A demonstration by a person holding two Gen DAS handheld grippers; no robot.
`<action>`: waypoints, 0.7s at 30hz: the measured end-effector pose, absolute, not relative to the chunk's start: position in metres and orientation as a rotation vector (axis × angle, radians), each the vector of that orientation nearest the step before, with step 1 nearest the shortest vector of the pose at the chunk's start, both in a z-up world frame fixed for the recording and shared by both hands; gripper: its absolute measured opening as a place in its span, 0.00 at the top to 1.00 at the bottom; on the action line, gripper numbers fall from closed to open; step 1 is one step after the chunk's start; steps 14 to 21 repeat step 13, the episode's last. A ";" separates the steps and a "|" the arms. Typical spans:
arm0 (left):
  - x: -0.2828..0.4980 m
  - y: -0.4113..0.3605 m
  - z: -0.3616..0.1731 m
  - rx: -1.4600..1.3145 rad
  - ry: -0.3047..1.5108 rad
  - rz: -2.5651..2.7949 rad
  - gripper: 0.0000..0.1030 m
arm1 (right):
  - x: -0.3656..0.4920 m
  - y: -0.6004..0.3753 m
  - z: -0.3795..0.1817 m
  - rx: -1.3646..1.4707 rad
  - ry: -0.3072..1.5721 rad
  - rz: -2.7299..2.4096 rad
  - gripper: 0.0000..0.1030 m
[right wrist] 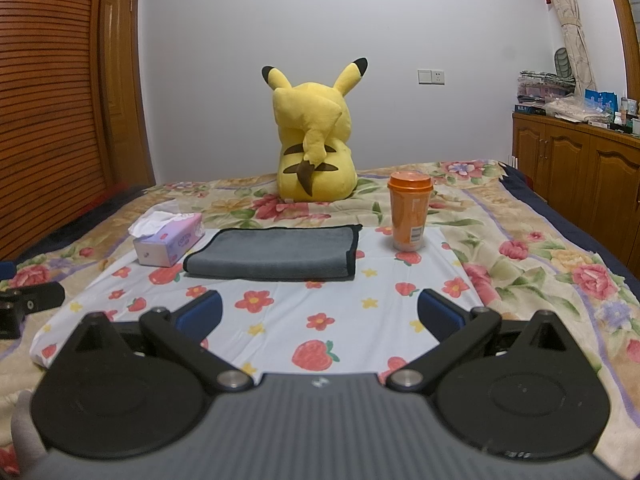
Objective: Fold towel
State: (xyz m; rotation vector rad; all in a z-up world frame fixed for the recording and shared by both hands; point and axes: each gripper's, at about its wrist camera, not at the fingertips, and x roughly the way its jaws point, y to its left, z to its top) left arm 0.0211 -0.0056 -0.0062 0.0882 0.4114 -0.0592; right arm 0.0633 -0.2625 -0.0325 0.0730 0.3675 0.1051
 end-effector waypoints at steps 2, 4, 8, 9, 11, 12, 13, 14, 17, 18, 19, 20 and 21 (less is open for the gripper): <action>0.021 -0.006 -0.006 0.089 0.411 -0.059 0.00 | 0.063 -0.263 -0.033 0.073 0.367 0.105 0.00; 0.021 -0.006 -0.006 0.089 0.411 -0.059 0.00 | 0.063 -0.263 -0.033 0.073 0.368 0.105 0.00; 0.021 -0.006 -0.006 0.090 0.411 -0.059 0.00 | 0.063 -0.263 -0.033 0.073 0.367 0.105 0.00; 0.021 -0.006 -0.006 0.090 0.411 -0.059 0.00 | 0.063 -0.263 -0.033 0.073 0.367 0.105 0.00; 0.021 -0.006 -0.006 0.089 0.411 -0.059 0.00 | 0.063 -0.263 -0.033 0.074 0.368 0.105 0.00; 0.021 -0.006 -0.006 0.090 0.411 -0.059 0.00 | 0.063 -0.263 -0.033 0.074 0.368 0.105 0.00; 0.021 -0.006 -0.007 0.090 0.411 -0.059 0.00 | 0.063 -0.263 -0.033 0.073 0.368 0.105 0.00; 0.021 -0.006 -0.007 0.090 0.411 -0.059 0.00 | 0.063 -0.263 -0.033 0.073 0.368 0.105 0.00; 0.021 -0.006 -0.007 0.090 0.411 -0.059 0.00 | 0.063 -0.263 -0.033 0.073 0.368 0.105 0.00; 0.021 -0.006 -0.007 0.090 0.411 -0.059 0.00 | 0.063 -0.263 -0.033 0.073 0.368 0.105 0.00; 0.021 -0.006 -0.007 0.090 0.411 -0.059 0.00 | 0.063 -0.263 -0.033 0.073 0.368 0.105 0.00; 0.021 -0.006 -0.007 0.090 0.411 -0.059 0.00 | 0.063 -0.263 -0.033 0.073 0.368 0.105 0.00; 0.021 -0.006 -0.007 0.090 0.411 -0.059 0.00 | 0.063 -0.263 -0.033 0.073 0.368 0.105 0.00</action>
